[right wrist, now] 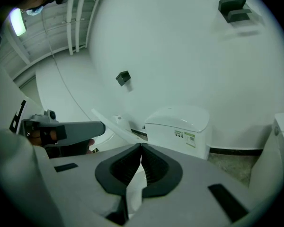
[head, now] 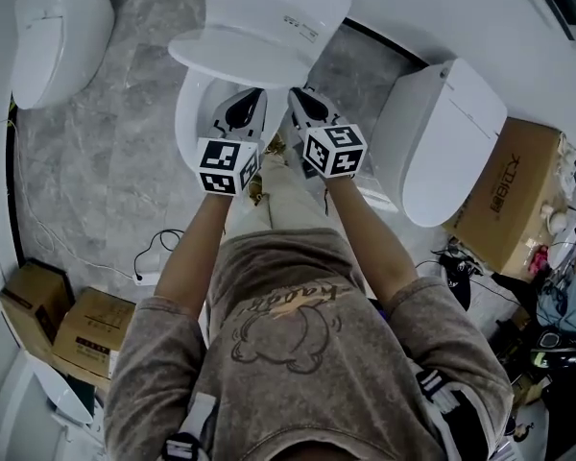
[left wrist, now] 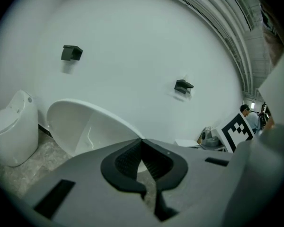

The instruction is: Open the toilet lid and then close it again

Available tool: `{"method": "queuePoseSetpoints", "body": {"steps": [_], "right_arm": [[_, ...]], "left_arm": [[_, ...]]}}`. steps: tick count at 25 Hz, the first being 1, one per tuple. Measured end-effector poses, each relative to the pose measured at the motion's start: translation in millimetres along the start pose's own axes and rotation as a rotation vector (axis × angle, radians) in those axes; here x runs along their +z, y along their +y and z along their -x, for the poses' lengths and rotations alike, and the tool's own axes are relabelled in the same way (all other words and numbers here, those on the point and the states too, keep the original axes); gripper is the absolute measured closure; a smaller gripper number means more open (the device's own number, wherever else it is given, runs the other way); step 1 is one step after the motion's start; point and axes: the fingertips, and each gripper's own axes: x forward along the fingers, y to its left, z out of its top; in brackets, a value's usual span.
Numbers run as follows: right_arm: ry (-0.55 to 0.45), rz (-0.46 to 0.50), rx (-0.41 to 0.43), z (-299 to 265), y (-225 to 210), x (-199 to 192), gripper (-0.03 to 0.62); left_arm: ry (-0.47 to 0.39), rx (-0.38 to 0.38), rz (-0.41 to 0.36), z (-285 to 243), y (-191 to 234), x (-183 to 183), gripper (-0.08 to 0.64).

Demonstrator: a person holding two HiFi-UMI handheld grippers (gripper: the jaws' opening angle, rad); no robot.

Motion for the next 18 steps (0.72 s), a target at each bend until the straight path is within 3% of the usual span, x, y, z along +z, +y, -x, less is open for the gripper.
{"method": "queuePoseSetpoints", "body": {"steps": [10,18], "right_arm": [[-0.022,-0.051,-0.056,-25.8,-55.8,69.1,0.565],[-0.018,-0.084,-0.098,-52.6,-100.5,102.6,0.565]], "left_arm": [[0.030,-0.077,-0.039,-86.5,4.3,65.2,0.551],[0.086,-0.106,-0.041,-154.3,14.2,92.7,0.551]]}}
